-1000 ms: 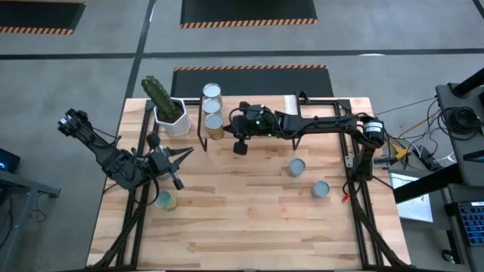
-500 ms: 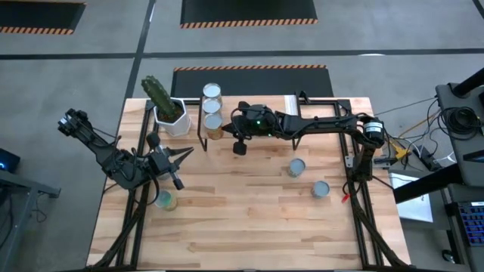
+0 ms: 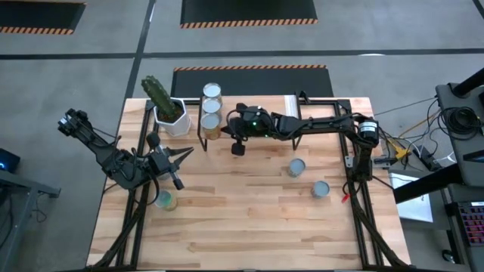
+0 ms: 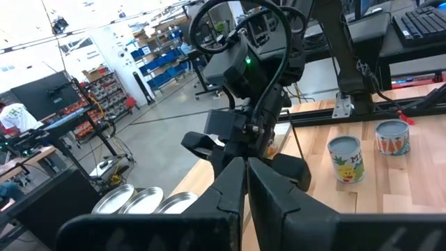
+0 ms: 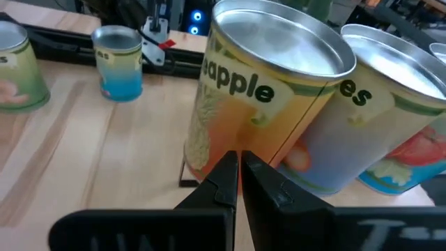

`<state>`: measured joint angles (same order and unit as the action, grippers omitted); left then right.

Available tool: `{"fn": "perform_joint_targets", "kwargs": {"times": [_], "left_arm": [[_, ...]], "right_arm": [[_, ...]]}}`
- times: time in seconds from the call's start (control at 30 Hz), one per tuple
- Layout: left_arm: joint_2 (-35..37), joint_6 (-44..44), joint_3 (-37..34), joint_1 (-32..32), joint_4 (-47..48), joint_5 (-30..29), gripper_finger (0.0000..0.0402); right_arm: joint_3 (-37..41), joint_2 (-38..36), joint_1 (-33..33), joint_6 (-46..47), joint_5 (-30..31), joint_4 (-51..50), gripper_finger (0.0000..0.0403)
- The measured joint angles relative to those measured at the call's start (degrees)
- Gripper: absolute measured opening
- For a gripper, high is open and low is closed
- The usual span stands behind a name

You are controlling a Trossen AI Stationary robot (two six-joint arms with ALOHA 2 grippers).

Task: Pick and place cans onto a shelf
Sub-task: Put the canned pineapple on the shelf, then put the canned cherries on the shelf

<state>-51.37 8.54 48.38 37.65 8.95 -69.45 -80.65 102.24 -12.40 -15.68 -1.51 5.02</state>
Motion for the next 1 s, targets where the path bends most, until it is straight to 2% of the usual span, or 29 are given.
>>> {"fn": "perform_joint_targets", "kwargs": {"times": [0.27, 0.47, 0.73, 0.9, 1.0], "left_arm": [[0.0, 0.0, 0.0, 0.0, 0.0, 0.0, 0.0001], [0.0, -0.6, 0.0, 0.0, 0.0, 0.0, 0.0001], [0.0, -2.7, 0.0, 0.0, 0.0, 0.0, 0.0001], [0.0, -4.5, 0.0, 0.0, 0.0, 0.0, 0.0001], [0.0, -5.9, 0.0, 0.0, 0.0, 0.0, 0.0001]], "right_arm": [[-0.5, -2.0, 0.5, 0.7, 0.1, -5.3, 0.0009], [0.5, -6.8, 4.3, 0.7, 0.1, -10.7, 0.0009], [7.3, -15.5, 14.8, 3.3, 4.6, -15.3, 0.0009], [13.5, -21.7, 22.4, 10.5, 4.9, -20.1, 0.0009], [18.5, -26.1, 26.4, 16.7, 8.0, -21.9, 0.0009]]}}
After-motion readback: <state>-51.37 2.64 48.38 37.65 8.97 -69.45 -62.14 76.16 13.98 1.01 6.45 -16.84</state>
